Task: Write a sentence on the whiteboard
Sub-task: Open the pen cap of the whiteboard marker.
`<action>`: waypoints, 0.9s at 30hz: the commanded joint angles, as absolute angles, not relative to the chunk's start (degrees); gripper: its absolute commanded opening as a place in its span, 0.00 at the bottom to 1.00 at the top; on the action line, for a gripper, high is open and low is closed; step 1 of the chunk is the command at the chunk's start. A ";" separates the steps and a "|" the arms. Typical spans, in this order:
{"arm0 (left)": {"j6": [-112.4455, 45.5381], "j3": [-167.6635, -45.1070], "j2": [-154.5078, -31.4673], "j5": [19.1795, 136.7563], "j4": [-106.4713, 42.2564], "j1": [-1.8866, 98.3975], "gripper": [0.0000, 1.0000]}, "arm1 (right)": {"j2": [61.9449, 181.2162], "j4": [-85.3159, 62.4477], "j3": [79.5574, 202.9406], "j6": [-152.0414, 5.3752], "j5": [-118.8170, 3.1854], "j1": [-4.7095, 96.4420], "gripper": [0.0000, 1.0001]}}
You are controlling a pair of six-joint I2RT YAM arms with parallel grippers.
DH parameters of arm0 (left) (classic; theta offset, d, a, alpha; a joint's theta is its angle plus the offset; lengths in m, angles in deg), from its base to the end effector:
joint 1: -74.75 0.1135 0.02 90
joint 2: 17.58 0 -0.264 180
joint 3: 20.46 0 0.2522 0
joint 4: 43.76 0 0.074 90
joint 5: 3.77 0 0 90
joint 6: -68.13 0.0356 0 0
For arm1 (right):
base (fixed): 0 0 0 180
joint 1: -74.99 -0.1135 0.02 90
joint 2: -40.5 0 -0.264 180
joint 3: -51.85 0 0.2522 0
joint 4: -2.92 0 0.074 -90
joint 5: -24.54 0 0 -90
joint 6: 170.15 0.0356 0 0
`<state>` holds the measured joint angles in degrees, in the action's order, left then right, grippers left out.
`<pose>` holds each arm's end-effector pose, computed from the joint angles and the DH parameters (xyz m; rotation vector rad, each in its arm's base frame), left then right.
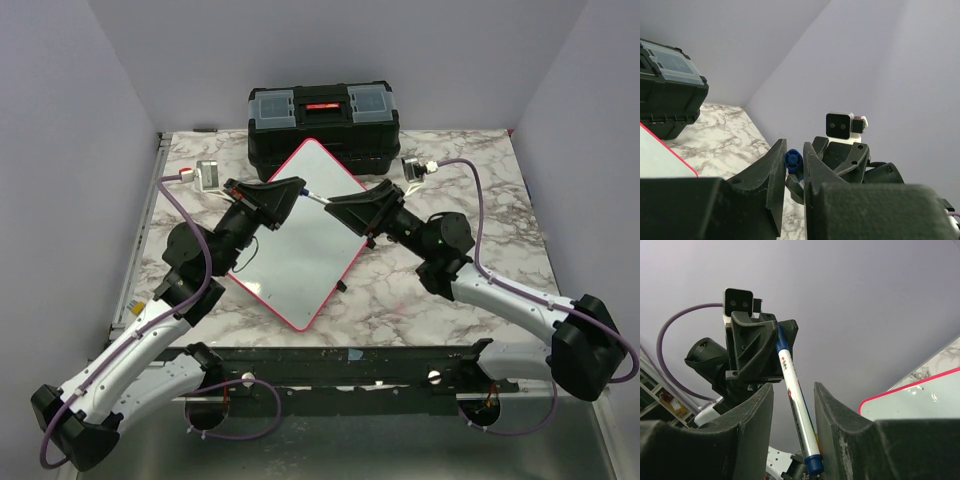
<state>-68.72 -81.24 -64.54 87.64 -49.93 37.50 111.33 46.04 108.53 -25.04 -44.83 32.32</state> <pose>0.1499 -0.1129 0.4042 -0.1338 1.3162 -1.2529 0.1913 0.1934 0.3532 -0.2411 1.2475 1.6973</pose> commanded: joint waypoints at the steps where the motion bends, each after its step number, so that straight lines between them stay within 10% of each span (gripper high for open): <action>1: -63.80 -81.24 -66.37 93.53 -45.15 39.25 0.00 | 111.26 53.50 111.20 -23.21 -41.30 31.93 0.40; 27: -70.83 -78.95 -70.02 89.24 -49.22 39.25 0.00 | 114.92 58.94 114.91 -20.92 -40.75 31.97 0.38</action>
<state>-73.64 -81.29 -67.03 88.86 -54.91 38.81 115.04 50.87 111.13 -22.76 -43.72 32.65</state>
